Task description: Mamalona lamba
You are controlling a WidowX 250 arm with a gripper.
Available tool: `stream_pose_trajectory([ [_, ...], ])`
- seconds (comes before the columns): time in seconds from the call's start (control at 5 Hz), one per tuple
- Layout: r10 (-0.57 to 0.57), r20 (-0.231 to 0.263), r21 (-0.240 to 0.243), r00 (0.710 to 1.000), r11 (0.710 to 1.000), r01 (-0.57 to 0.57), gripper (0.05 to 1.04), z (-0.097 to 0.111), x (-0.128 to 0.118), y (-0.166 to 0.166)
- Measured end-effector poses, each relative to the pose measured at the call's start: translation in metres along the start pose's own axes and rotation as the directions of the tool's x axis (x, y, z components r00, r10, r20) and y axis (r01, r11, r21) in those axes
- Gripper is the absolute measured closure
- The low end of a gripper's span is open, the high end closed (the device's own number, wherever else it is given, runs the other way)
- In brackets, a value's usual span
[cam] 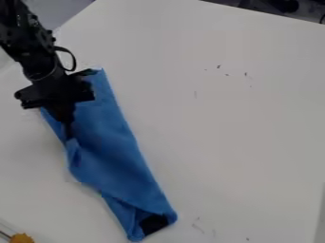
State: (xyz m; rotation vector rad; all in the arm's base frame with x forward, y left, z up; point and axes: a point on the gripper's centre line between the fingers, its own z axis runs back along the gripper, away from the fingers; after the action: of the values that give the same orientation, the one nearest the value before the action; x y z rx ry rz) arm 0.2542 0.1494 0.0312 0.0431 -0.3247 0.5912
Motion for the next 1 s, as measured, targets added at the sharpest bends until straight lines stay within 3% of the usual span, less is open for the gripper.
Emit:
stream_pose_trajectory([
  [0.2, 0.015, 0.004, 0.010, 1.000, 1.000, -0.015, 1.014, -0.003, -0.006, 0.008],
  [0.4, 0.000, 0.011, 0.042, 1.000, 0.999, -0.001, 0.867, -0.007, -0.009, 0.014],
  [0.6, 0.012, 0.008, 0.092, 1.000, 0.996, -0.012, 0.607, -0.006, -0.016, 0.023],
  [0.8, -0.019, 0.009, 0.187, 1.000, 0.982, 0.017, 0.296, 0.003, -0.014, 0.040],
  [1.0, -0.036, 0.034, 0.226, 0.999, 0.974, 0.028, 0.086, 0.014, -0.009, 0.050],
])
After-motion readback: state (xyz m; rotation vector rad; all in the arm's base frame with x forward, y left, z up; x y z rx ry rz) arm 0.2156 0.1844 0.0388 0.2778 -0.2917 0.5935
